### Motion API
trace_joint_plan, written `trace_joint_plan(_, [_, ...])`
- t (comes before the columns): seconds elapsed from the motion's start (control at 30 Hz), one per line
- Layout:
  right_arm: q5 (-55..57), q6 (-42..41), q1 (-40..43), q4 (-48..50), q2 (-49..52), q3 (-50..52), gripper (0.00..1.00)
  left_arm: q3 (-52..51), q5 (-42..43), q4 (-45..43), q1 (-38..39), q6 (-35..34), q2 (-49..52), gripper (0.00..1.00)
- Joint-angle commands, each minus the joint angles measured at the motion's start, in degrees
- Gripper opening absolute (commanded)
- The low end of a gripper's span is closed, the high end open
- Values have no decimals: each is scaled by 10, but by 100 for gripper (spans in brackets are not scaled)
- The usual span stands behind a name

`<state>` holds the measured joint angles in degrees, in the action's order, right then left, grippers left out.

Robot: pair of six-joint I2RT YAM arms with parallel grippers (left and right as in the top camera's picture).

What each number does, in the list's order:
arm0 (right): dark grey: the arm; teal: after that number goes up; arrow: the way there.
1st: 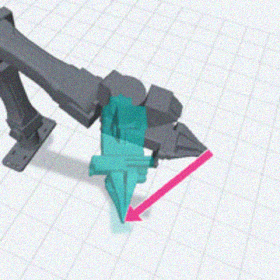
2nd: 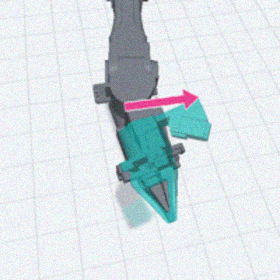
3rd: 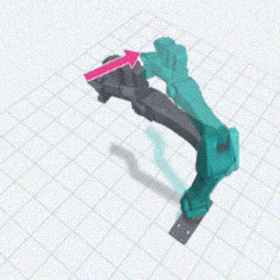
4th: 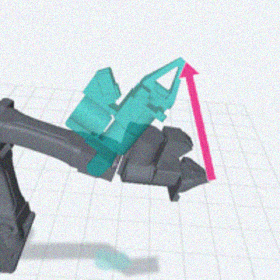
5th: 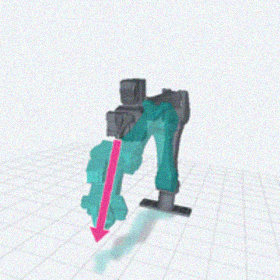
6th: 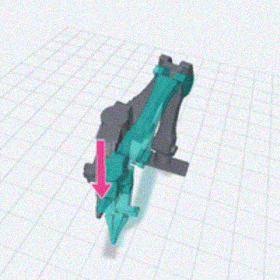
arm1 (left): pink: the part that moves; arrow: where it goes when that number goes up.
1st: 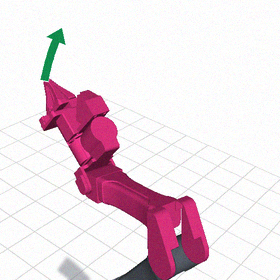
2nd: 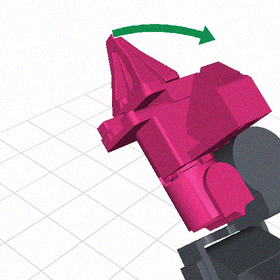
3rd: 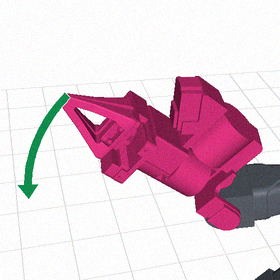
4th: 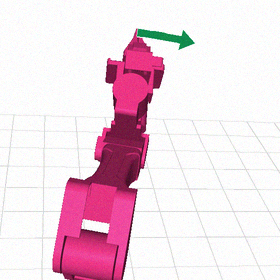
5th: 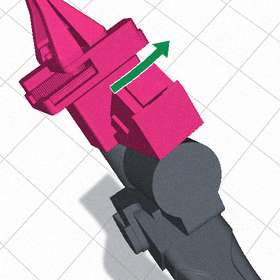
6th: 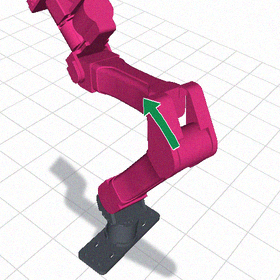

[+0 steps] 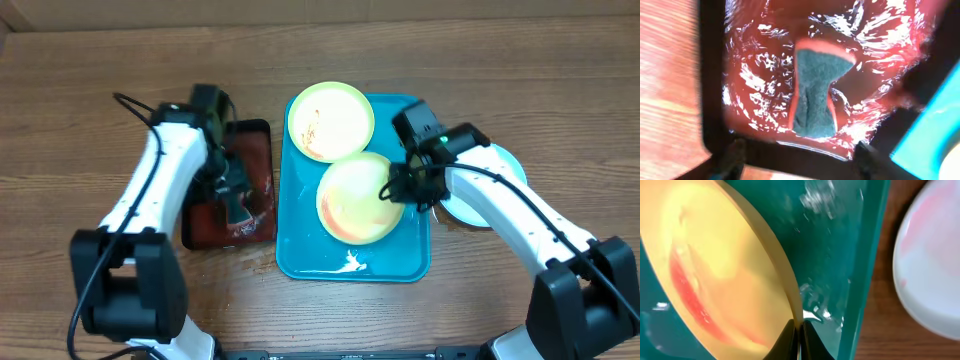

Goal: Clean dirty plates on tray and stack at the side
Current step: 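Lift the yellow plate with the right gripper and tilt it over black tray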

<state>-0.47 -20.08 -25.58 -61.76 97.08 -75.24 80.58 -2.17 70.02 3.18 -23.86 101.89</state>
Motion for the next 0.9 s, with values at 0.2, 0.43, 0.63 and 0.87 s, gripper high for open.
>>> trace_joint_plan(0.2, [88,41,-104,63,-9,-141,4,198,127,92,-111,58,-99,86])
trace_joint_plan(0.43, [203,38,-202,233,48,-140,4,236,162,102,-148,70,-146,91])
trace_joint_plan(0.63, [387,38,-285,290,96,-140,4,236,155,127,-148,87,-153,92])
trace_joint_plan(0.87, [616,51,-377,291,95,-142,4,236,127,130,-148,87,-153,100])
